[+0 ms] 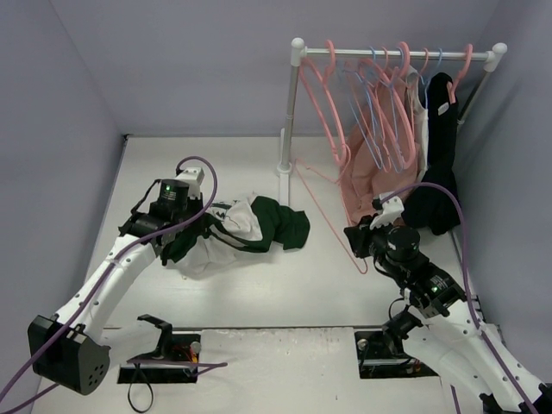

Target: Place the t-shirt on the hanger

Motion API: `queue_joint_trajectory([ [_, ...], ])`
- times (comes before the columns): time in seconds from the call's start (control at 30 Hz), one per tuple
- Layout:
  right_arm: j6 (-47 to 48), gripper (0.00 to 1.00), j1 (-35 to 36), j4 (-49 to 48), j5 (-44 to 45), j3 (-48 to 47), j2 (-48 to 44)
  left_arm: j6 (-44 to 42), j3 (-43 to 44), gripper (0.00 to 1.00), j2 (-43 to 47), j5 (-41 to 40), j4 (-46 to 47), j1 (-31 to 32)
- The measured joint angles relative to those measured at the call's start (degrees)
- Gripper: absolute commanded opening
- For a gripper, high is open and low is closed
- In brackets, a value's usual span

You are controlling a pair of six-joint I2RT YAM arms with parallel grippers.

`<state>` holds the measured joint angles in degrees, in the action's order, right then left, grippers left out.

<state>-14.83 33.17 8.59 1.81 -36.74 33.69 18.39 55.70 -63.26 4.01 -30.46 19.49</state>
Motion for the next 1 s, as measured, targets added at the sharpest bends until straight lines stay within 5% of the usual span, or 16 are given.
queue_joint_trajectory([
  [0.27, 4.62, 0.0, 0.84, 0.09, -12.93, -2.01, 2.38, -2.69, 0.77, 0.0, 0.49, -1.93, -0.76, -0.02],
  [0.5, 8.56, 0.0, 2.57, -2.39, -23.64, -2.01, 4.31, -6.13, 10.74, 0.0, -2.81, -4.29, -4.6, -1.31],
  [0.73, 11.87, 0.0, 5.42, -4.81, -27.71, -3.89, 8.76, -8.95, 21.54, 0.0, -10.32, -4.18, -9.48, -3.27],
  [1.0, 13.46, 0.0, 5.96, -5.87, -28.93, -7.33, 9.78, -10.67, 23.74, 0.0, -13.95, -2.65, -13.21, -4.26],
])
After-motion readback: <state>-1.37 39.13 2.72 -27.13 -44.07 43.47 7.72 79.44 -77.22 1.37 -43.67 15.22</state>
